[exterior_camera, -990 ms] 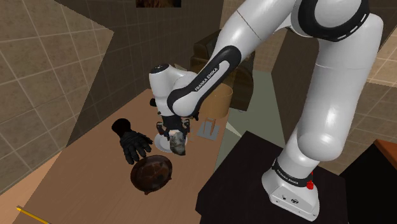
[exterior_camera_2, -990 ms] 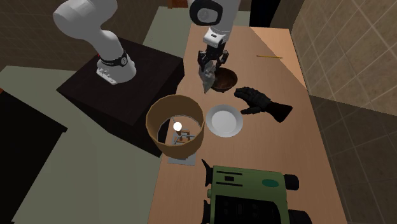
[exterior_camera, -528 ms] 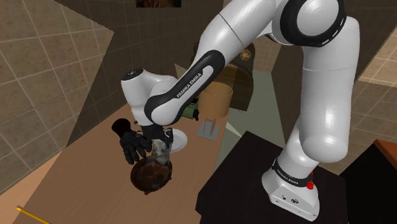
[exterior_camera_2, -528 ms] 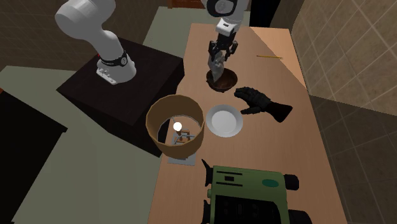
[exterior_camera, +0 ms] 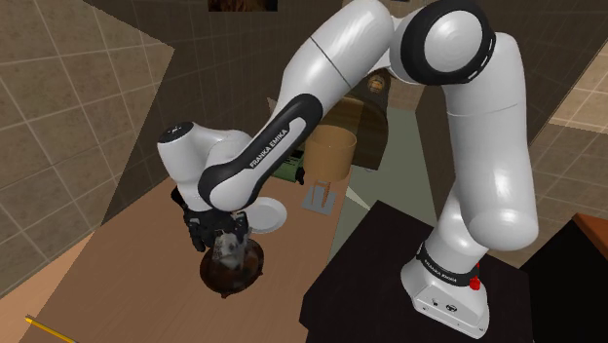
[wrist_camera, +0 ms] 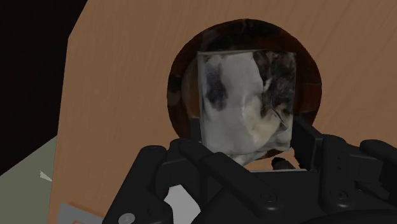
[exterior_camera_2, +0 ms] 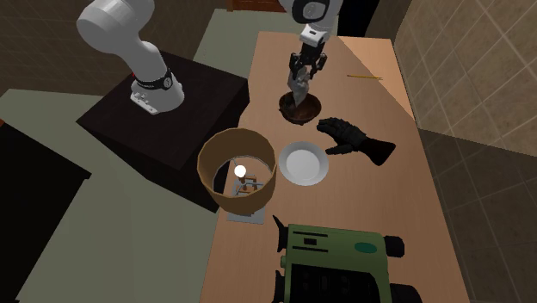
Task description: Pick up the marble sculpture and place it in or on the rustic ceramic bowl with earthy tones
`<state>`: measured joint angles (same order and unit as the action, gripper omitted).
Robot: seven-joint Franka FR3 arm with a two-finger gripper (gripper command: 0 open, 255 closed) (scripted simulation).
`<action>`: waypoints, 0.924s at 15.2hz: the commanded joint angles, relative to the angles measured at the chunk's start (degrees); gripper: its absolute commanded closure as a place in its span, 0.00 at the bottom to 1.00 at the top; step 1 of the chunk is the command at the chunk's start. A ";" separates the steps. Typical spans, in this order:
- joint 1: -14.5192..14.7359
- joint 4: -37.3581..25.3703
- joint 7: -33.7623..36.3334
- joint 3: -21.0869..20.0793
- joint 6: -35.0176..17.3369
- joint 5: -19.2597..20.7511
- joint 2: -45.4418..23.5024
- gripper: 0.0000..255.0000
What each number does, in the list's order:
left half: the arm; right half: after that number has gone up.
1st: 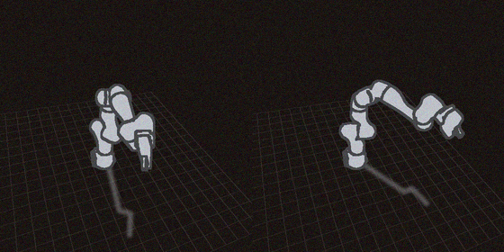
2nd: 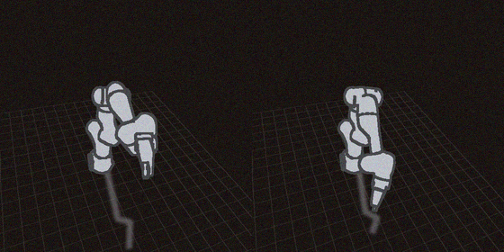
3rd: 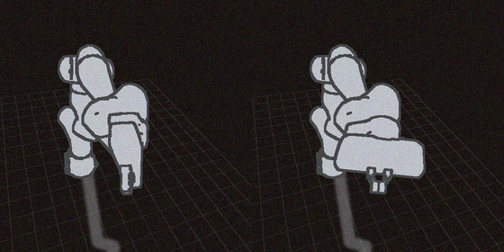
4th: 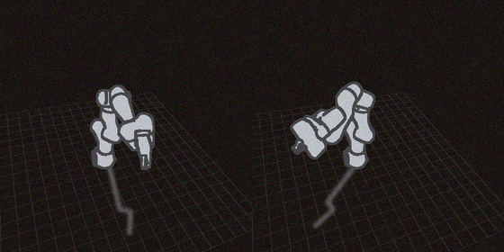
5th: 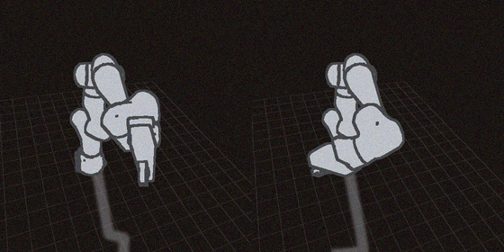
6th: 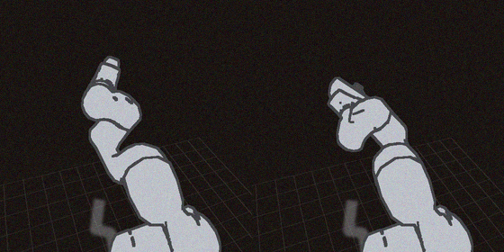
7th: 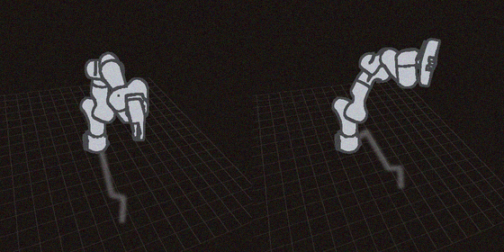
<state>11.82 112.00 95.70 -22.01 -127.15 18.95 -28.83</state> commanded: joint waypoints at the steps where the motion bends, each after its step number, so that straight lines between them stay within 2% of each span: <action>1: 0.29 0.09 0.51 0.37 -1.15 0.62 -1.11 1.00; 7: 1.15 -0.28 1.74 1.58 -4.08 2.37 -4.63 1.00; 14: 1.15 -0.28 1.74 1.58 -4.08 2.37 -4.63 1.00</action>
<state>12.98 111.72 97.44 -20.43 -131.22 21.32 -33.48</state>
